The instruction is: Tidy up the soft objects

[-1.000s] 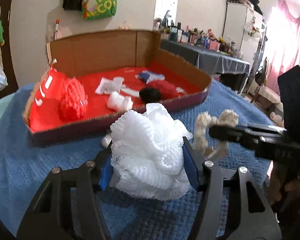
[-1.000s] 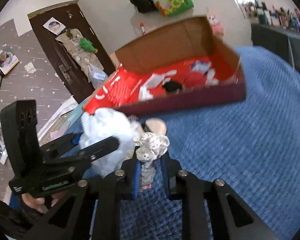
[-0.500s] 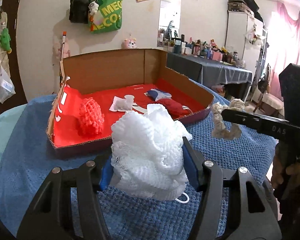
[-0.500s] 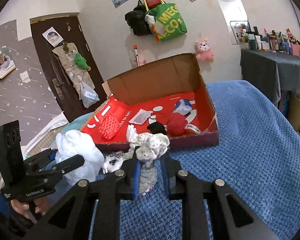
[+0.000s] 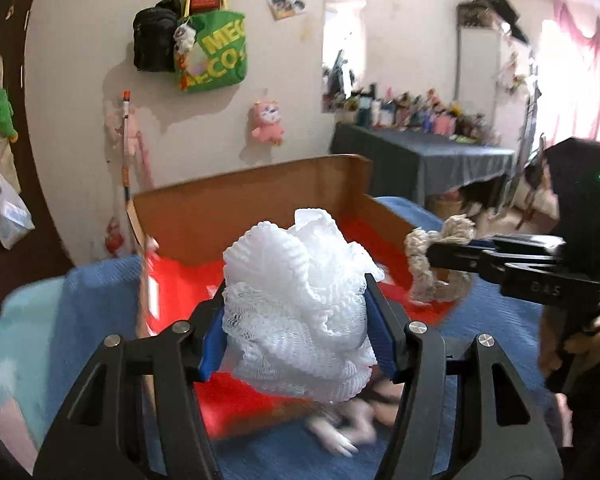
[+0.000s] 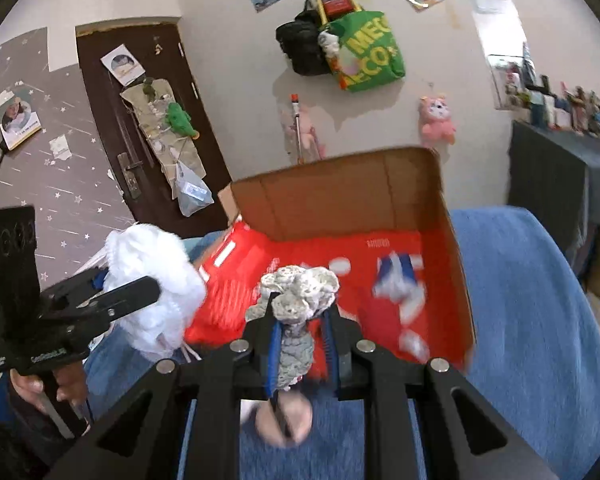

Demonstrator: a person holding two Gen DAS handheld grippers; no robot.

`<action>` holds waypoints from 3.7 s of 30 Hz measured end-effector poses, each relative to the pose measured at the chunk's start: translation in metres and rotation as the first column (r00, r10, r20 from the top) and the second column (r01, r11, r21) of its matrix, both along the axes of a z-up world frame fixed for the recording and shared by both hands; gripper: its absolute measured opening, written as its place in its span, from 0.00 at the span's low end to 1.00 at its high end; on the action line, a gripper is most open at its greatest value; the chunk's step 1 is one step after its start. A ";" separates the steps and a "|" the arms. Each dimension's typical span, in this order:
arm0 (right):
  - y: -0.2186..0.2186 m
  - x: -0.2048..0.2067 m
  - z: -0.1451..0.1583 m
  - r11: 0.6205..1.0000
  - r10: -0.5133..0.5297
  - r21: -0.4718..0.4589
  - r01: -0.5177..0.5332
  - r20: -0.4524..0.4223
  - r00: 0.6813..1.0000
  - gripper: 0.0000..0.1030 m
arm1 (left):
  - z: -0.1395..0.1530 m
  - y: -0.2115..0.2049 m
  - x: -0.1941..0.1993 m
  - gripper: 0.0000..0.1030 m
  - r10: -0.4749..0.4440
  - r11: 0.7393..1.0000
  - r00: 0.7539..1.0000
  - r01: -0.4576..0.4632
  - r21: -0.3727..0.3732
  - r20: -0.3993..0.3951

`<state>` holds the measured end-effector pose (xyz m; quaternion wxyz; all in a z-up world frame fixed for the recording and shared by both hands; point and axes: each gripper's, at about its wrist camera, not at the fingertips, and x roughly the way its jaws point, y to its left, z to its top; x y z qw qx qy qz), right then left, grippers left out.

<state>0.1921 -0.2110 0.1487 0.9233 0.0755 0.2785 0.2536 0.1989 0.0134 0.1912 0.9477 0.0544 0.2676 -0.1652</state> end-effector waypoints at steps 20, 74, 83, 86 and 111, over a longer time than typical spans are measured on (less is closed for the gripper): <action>0.059 0.220 -0.062 0.985 0.043 -0.137 -0.104 -0.385 0.922 0.20 | -0.075 0.003 0.173 0.56 0.097 0.980 0.939 -0.033 0.195 -0.330; 0.062 0.225 -0.056 0.975 -0.049 -0.218 -0.048 -0.420 0.906 0.64 | -0.068 0.014 0.155 0.82 0.141 0.983 0.959 -0.105 0.152 -0.247; 0.052 0.185 -0.016 0.979 -0.057 -0.204 -0.014 -0.338 0.939 0.75 | -0.033 0.018 0.112 0.87 0.154 0.986 0.975 -0.141 0.088 -0.163; 0.048 0.162 0.003 0.977 -0.066 -0.213 0.007 -0.269 0.961 0.78 | -0.020 0.018 0.091 0.91 0.174 0.983 0.980 -0.168 0.070 -0.101; 0.012 -0.054 0.051 0.971 -0.136 -0.180 0.160 0.138 0.981 1.00 | -0.005 0.003 -0.105 1.00 0.242 0.970 0.950 -0.236 -0.049 0.196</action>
